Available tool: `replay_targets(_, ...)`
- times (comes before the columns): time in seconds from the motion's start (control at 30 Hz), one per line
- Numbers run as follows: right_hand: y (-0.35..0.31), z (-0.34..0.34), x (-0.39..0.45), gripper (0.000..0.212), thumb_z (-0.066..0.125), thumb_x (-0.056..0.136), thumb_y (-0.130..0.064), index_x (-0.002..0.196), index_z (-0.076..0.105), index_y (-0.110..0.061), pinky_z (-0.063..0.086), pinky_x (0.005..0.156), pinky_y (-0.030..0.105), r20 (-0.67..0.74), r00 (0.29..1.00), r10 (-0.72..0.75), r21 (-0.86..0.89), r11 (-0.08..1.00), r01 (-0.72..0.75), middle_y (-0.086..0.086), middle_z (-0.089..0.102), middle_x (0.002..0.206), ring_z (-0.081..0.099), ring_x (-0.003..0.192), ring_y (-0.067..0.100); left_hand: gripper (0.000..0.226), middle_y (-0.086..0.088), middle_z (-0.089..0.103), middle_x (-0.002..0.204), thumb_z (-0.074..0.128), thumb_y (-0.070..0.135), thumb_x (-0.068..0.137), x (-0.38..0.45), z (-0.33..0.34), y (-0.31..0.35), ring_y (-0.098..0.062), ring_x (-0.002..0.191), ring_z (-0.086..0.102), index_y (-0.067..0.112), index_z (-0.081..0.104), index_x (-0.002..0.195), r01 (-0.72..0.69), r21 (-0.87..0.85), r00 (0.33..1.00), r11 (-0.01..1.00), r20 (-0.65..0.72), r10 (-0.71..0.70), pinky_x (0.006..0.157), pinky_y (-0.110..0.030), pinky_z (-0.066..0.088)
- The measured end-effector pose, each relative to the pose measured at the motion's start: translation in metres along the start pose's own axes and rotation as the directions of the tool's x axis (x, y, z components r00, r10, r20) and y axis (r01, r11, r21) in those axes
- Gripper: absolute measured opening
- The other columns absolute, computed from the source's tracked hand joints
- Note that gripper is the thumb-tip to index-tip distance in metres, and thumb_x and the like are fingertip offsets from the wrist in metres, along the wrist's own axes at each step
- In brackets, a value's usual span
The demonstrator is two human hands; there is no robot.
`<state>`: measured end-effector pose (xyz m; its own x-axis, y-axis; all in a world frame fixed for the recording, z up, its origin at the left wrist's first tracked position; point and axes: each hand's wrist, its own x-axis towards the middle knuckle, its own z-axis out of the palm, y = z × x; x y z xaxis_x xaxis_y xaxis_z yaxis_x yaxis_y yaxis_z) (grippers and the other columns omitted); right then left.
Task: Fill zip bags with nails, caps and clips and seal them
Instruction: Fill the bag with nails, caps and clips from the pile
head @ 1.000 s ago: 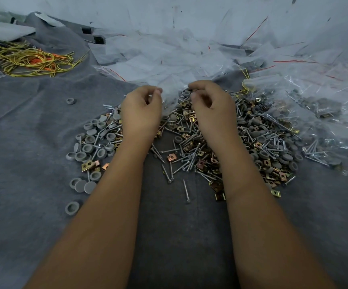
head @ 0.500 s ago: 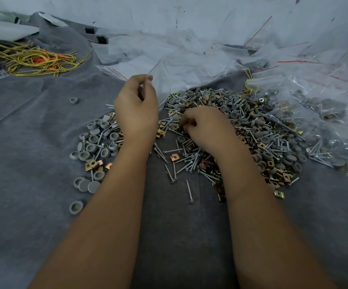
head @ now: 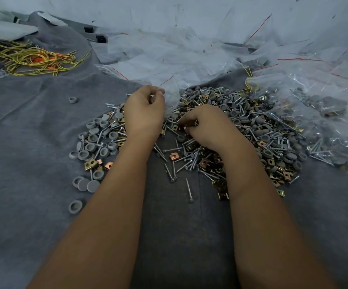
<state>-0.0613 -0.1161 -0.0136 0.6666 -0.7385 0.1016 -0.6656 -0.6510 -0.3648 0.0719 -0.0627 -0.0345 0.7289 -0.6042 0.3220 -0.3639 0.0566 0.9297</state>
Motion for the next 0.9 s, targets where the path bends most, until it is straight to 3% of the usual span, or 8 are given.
replay_targets(0.13, -0.008, 0.006, -0.002, 0.017, 0.067, 0.088, -0.029, 0.104, 0.074, -0.028, 0.052, 0.083, 0.036, -0.108, 0.994, -0.012, -0.094, 0.996, 0.002, -0.001, 0.072, 0.100, 0.064, 0.094, 0.022, 0.012, 0.008, 0.050, 0.055, 0.056, 0.022, 0.095, 0.002, 0.002, -0.001, -0.001, 0.040, 0.039, 0.024, 0.068, 0.091, 0.007, 0.031, 1.000, 1.000, 0.019, -0.008, 0.043, -0.020, 0.031)
replay_targets(0.47, -0.003, 0.011, -0.001, 0.011, 0.065, 0.088, -0.026, 0.099, 0.065, -0.022, 0.045, 0.074, 0.033, -0.168, 0.985, -0.036, -0.151, 0.989, 0.010, 0.001, 0.066, 0.097, 0.058, 0.094, 0.023, 0.014, 0.008, 0.051, 0.056, 0.056, 0.019, 0.094, 0.002, 0.004, -0.004, -0.004, 0.044, 0.041, 0.025, 0.066, 0.086, 0.009, -0.015, 0.998, 1.000, 0.059, -0.008, 0.052, -0.025, 0.035)
replay_targets(0.57, -0.003, 0.013, 0.002, 0.014, 0.063, 0.091, -0.019, 0.105, 0.064, -0.019, 0.044, 0.074, 0.032, -0.269, 0.963, 0.012, 0.018, 1.000, -0.008, 0.001, 0.066, 0.098, 0.059, 0.092, 0.021, 0.014, 0.007, 0.052, 0.056, 0.056, 0.020, 0.094, 0.002, 0.003, -0.004, -0.010, 0.049, 0.044, 0.025, 0.067, 0.085, 0.007, -0.015, 0.998, 1.000, 0.063, -0.006, 0.056, -0.028, 0.038)
replay_targets(0.7, -0.005, 0.005, 0.003, 0.020, 0.065, 0.087, -0.005, 0.095, 0.060, -0.023, 0.043, 0.070, 0.015, -0.480, 0.867, 0.133, 0.414, 0.906, 0.090, -0.014, 0.057, 0.082, 0.054, 0.075, -0.003, 0.013, 0.006, 0.057, 0.060, 0.057, 0.022, 0.092, 0.002, 0.004, -0.004, -0.015, 0.056, 0.051, 0.025, 0.068, 0.085, 0.001, 0.009, 0.997, 1.000, 0.079, -0.002, 0.058, -0.037, 0.049)
replay_targets(0.77, -0.009, 0.003, 0.001, 0.027, 0.067, 0.083, -0.002, 0.093, 0.057, -0.026, 0.041, 0.066, 0.006, -0.547, 0.826, 0.136, 0.470, 0.866, 0.169, -0.016, 0.058, 0.079, 0.054, 0.071, -0.007, 0.012, 0.005, 0.057, 0.061, 0.058, 0.025, 0.092, 0.001, 0.004, -0.003, -0.016, 0.058, 0.052, 0.023, 0.069, 0.087, -0.005, 0.028, 0.995, 1.000, 0.096, 0.002, 0.061, -0.039, 0.051)
replay_targets(0.9, -0.016, 0.007, 0.000, 0.026, 0.070, 0.081, -0.006, 0.094, 0.060, -0.027, 0.044, 0.066, 0.010, -0.527, 0.849, 0.049, 0.424, 0.880, 0.213, -0.013, 0.063, 0.083, 0.057, 0.074, -0.004, 0.018, 0.004, 0.054, 0.060, 0.058, 0.026, 0.093, 0.000, 0.003, -0.002, -0.014, 0.056, 0.049, 0.015, 0.073, 0.095, -0.033, 0.042, 0.991, 0.999, 0.131, 0.027, 0.060, -0.031, 0.043)
